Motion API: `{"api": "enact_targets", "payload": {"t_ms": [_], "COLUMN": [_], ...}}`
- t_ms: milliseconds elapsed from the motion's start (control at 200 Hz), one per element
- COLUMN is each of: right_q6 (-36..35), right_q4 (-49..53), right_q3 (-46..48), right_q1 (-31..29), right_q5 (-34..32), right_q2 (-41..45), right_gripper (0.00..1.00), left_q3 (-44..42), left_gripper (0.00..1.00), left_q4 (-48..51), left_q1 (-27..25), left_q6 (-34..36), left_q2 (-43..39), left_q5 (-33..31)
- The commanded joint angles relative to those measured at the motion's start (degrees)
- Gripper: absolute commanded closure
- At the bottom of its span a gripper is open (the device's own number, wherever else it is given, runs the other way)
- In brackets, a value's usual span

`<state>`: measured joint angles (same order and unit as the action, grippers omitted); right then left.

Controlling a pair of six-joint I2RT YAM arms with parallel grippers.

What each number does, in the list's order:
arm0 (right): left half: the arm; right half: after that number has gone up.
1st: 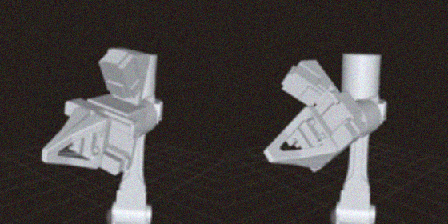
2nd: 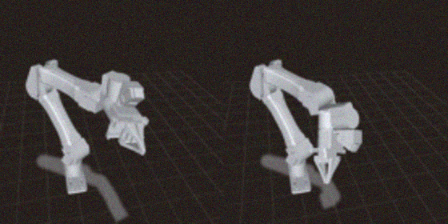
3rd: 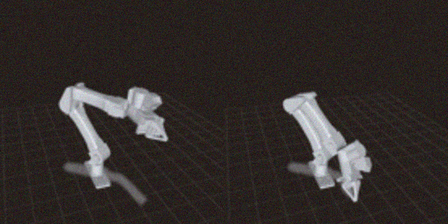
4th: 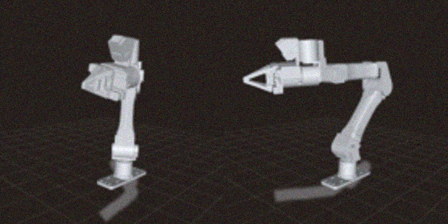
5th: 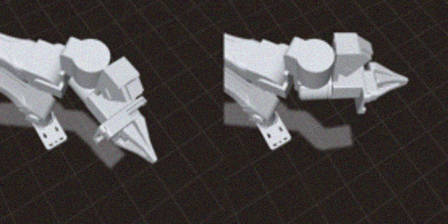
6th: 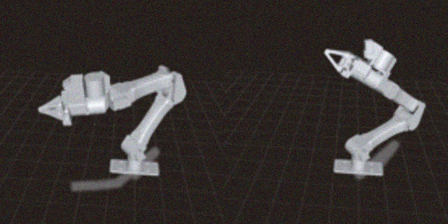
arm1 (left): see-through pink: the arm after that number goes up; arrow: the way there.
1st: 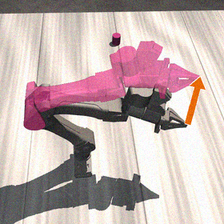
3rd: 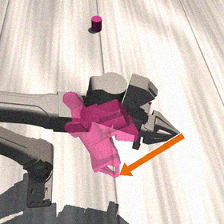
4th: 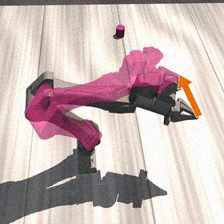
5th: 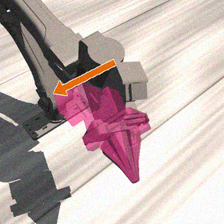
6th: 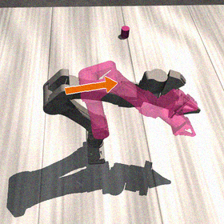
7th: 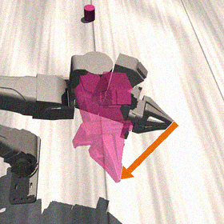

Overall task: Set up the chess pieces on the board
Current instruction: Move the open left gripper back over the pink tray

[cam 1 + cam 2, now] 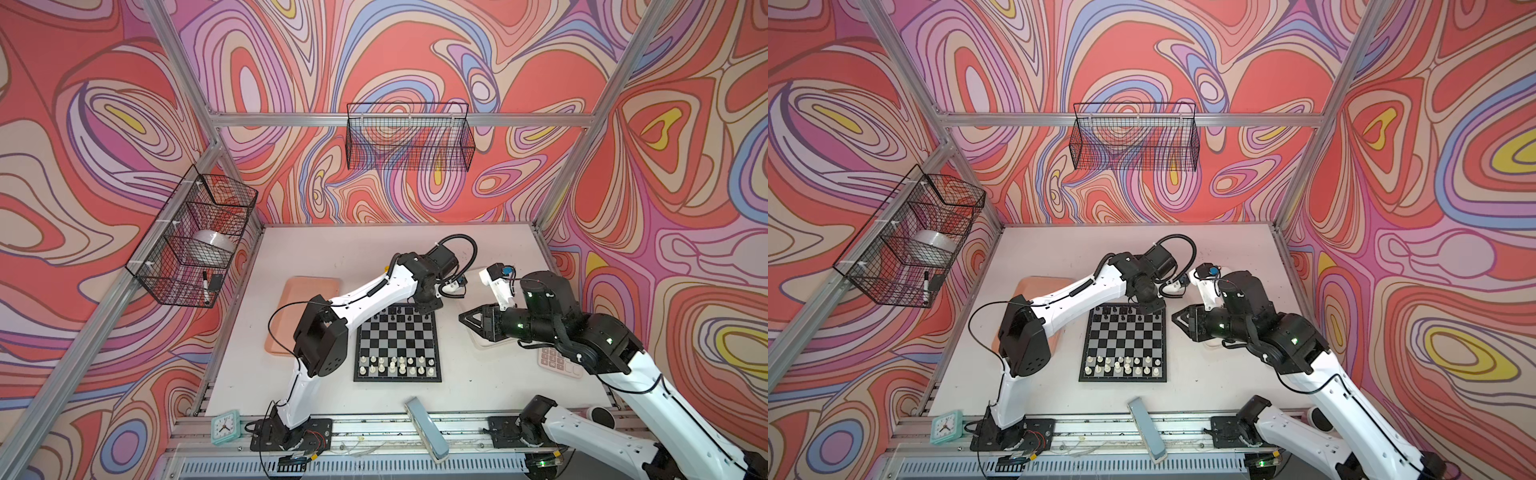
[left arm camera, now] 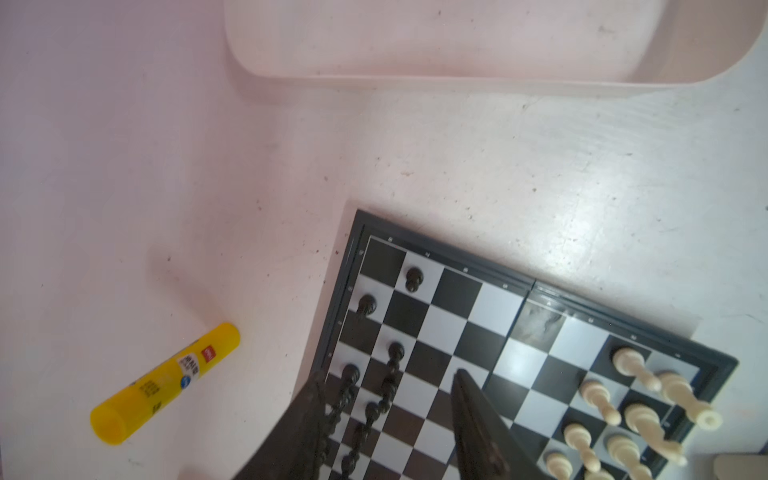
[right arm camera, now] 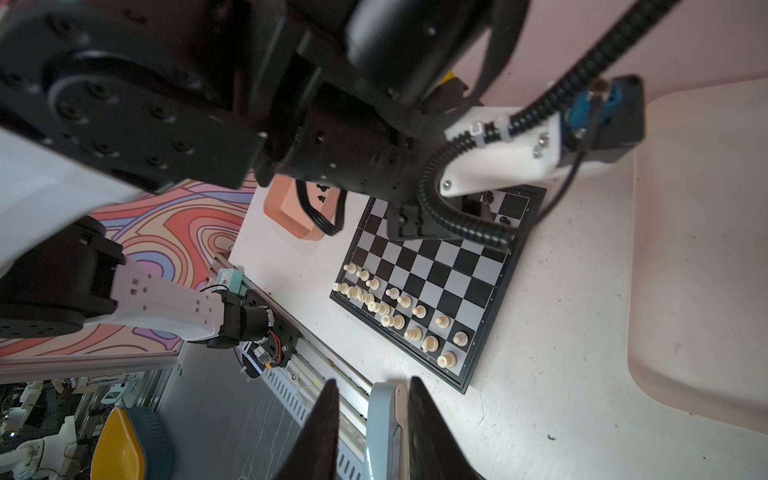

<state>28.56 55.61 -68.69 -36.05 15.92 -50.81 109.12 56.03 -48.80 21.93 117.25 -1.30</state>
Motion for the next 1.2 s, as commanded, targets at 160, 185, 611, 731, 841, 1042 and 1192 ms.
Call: {"api": "enact_targets", "payload": {"t_ms": [160,185,611,731,841,1042,1192], "right_q6": [-1.05,-1.13,-3.37,-3.39,-3.36,-3.3,-3.07], "right_q4": [-2.2,-2.99,-8.76,-9.2,-9.62,-10.43,-10.55], "right_q3": [2.97,3.64,8.77,9.53,10.19,10.85,11.33], "right_q1": [0.19,0.18,0.16,0.19,0.17,0.19,0.19], "right_q5": [0.2,0.33,1.55,1.48,1.22,1.22,0.96], "right_q2": [-3.34,-3.71,-12.19,-12.98,-13.33,-14.49,-14.25], "right_gripper": [0.71,0.71,0.71,0.71,0.71,0.72,0.71], "left_q3": [-8.52,-10.07,-37.77,-41.9,-43.81,-46.5,-48.2], "left_gripper": [0.5,0.5,0.55,0.58,0.6,0.62,0.66], "left_q4": [5.63,5.23,0.14,-1.14,-2.02,-4.98,-8.31], "left_q1": [12.18,13.2,29.18,34.36,38.83,42.19,42.95], "left_q6": [-1.0,-0.82,-1.2,0.08,1.26,2.96,4.32], "left_q2": [-11.3,-12.79,-32.11,-34.32,-34.55,-33.37,-31.38], "left_q5": [4.24,4.13,4.84,5.56,6.79,6.31,5.41]}}
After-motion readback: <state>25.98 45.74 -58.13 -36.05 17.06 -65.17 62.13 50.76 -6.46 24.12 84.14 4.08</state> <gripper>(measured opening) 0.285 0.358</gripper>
